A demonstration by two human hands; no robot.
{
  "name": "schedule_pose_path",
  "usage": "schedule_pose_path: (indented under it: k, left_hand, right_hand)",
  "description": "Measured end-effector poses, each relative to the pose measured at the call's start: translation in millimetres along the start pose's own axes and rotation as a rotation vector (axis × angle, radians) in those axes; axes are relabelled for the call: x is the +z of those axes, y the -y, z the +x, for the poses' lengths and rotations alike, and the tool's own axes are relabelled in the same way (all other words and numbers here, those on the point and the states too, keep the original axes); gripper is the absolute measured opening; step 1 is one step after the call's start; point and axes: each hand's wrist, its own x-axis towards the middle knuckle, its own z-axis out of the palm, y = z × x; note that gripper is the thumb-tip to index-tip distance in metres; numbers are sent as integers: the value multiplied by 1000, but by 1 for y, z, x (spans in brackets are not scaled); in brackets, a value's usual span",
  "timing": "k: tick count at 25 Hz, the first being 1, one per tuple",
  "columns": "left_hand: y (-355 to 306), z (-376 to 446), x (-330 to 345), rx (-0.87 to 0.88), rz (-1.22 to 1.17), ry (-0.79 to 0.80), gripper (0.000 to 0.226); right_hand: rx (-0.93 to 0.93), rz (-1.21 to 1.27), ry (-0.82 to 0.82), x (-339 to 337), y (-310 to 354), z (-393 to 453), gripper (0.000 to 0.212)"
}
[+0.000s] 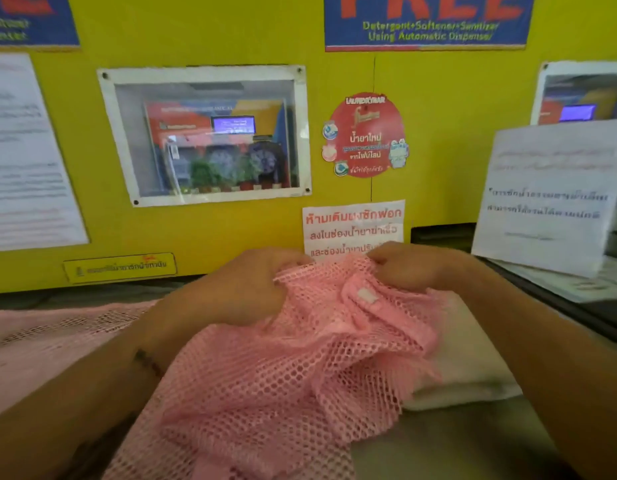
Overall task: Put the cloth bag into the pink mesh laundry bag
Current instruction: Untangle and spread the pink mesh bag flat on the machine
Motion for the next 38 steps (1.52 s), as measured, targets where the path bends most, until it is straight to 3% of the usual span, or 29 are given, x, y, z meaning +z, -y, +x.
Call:
schedule_pose_path:
  k: [5,8,11,13,15,16,17,19,21,23,26,29,31,33,36,38]
  left_hand:
    - [-4,-25,-89,33,145,-390,57]
    - [8,-45,-154,-25,546,-577,46]
    - [26,-81,-191,-19,1048,-723,52]
    - [46,-103,-190,-248,1162,-572,49]
    - [72,-123,-173,-686,1059,-175,50]
    - [79,-132,-160,-816,972,2,50]
    - [83,-139,-147,-827,887,112,50]
    - [75,-144,-123,-622,666,123,41]
    - [56,-141,-96,-397,414,96,20]
    - [33,-137,-67,-268,291,135,13]
    - [18,-132,-41,-299,213,268,38]
    - [18,-129,-29,-380,198,425,76]
    - [22,-130,-19,-329,272,437,60]
    - [28,-131,-19,-195,258,328,23]
    - [28,-139,-47,-133,65,276,15]
    - [22,-149,-71,-113,-255,438,12]
  right_hand:
    - [-208,378,-406,-36,59,-9,20]
    - [-423,405,-549,-31,106,0,20]
    - [-570,298,-588,-7,144,12,12]
    - [-607,164,-469,7,155,17,11]
    - [-585,25,-169,16,158,14,14]
    - [-533,-35,10,19,157,10,17]
    - [-464,-67,167,21,155,6,19]
    - [-372,-74,291,28,149,4,22]
    - [-360,-92,229,32,145,7,23]
    - [-346,-89,193,39,141,11,24]
    - [-338,50,192,52,134,18,24]
    - [-324,277,356,69,129,25,26]
    - [-327,370,392,73,126,26,31]
    - [-351,491,205,68,127,29,31]
    - [-324,896,-194,45,128,30,31]
    - [-381,1000,-164,34,124,25,25]
